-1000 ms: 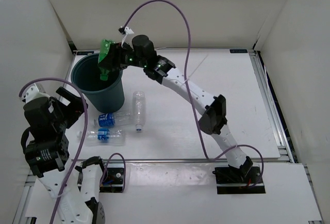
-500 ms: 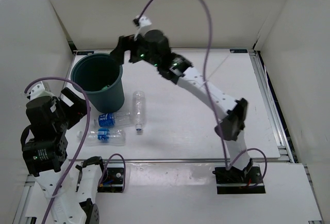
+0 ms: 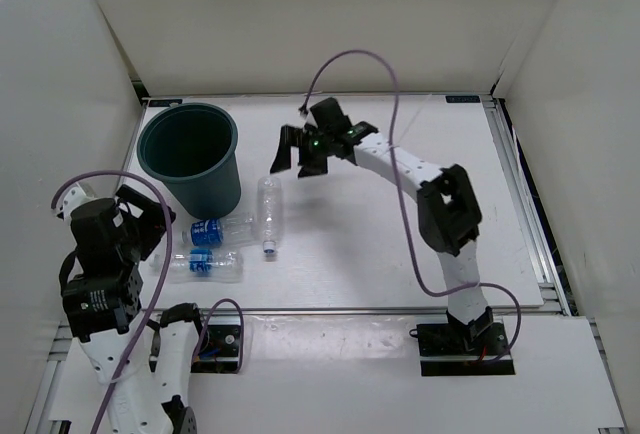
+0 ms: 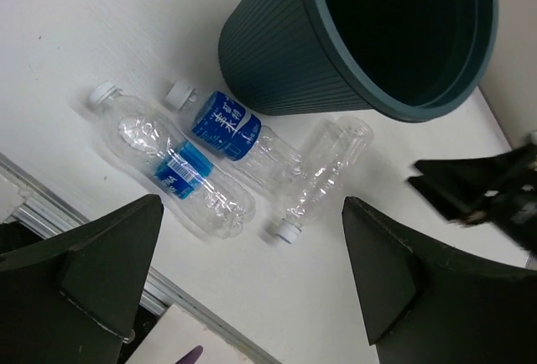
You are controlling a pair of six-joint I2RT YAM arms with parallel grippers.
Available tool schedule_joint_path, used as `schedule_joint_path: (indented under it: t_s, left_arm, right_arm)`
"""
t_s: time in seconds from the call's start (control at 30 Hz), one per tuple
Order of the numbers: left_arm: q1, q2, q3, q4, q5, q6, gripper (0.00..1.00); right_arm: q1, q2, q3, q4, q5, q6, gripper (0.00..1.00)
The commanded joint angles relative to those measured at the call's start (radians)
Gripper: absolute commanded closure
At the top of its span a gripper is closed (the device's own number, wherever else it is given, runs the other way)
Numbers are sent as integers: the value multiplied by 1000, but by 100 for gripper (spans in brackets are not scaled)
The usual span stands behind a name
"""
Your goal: Put the plastic bottles in the bin
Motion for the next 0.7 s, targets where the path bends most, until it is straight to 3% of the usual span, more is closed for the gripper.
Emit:
schedule_joint_path:
  t_s: [0.0, 0.3, 0.67]
  left_arm:
    - [-4, -11, -30, 5, -56, -72, 1]
    - [-15, 30, -61, -48, -93, -88, 1]
    - [-35, 49, -70, -93, -157, -68, 1]
  right_arm:
    - [11, 74, 56, -77, -145, 20, 0]
    - [11, 295, 157, -120, -213, 35, 0]
    - [42, 456, 300, -111, -285, 101, 0]
